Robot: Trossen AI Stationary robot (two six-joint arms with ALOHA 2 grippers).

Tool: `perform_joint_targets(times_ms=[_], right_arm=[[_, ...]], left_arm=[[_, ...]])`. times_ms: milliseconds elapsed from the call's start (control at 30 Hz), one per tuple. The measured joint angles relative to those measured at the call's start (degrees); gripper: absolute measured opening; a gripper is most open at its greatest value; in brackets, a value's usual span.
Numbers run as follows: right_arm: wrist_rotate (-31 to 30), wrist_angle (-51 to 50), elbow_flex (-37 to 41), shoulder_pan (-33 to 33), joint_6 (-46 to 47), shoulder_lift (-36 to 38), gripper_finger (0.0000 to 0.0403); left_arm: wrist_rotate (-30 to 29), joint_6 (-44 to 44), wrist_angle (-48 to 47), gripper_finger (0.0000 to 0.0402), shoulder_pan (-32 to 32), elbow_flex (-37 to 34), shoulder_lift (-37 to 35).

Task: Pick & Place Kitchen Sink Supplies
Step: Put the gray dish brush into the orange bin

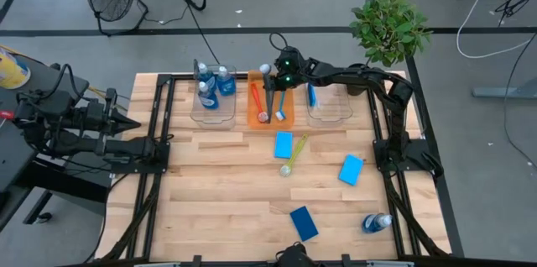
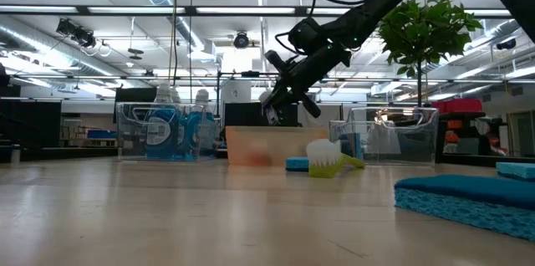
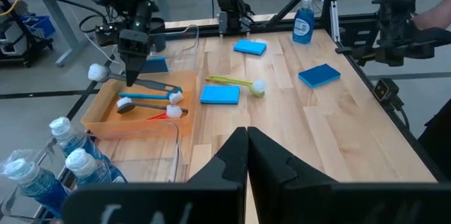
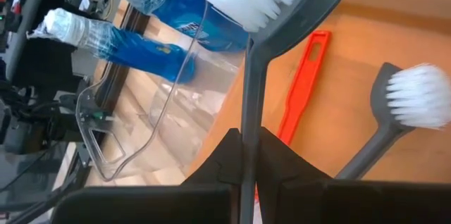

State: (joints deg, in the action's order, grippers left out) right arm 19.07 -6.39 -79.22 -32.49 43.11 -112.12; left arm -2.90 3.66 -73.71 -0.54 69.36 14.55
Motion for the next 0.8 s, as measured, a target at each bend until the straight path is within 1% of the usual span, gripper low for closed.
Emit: perform_joint_targets(times_ms=[333,600,800], right_arm=[[0.00,-0.02,0.00,0.02,0.20,0.00,0.0015],[0.36,-0.05,0.00,0.07,3.24,-2.90,0.0013],[-0.36,0.39,0.02,0.08,3.84,-3.13,0.0013]], left_arm=[[0.00,-0.02,0.00,0.0014,0.00,0.00,0.00],[0.00,-0.02,0.02,0.0014,-0.02,0.00,0.00],[0.00,-0.02,0.02,0.0014,-0.01,0.00,-0.02]])
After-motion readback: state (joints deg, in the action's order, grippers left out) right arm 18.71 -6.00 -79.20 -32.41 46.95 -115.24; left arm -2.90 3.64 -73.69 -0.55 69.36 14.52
